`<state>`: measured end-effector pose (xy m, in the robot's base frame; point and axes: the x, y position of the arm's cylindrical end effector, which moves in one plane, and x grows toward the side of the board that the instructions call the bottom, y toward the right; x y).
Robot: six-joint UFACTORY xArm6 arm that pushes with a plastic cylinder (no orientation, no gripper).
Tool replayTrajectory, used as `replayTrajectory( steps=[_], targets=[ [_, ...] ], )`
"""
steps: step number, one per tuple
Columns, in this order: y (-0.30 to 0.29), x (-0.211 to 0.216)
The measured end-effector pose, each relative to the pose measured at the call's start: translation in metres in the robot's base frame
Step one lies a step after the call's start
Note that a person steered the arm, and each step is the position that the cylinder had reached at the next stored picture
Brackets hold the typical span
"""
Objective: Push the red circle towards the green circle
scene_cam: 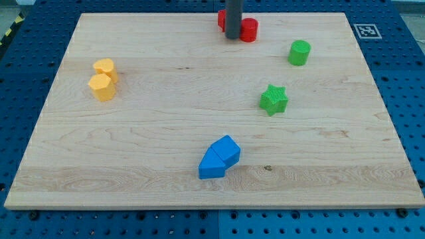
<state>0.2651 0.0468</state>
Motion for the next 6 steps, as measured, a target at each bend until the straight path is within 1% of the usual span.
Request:
replayTrajectory(
  steps=[1, 2, 3, 4, 6],
  targets=[
    [0.001, -0.004],
    [0.000, -0.020],
    [0.004, -0.024],
    [0.019, -0.024],
    [0.047, 0.000]
  ],
)
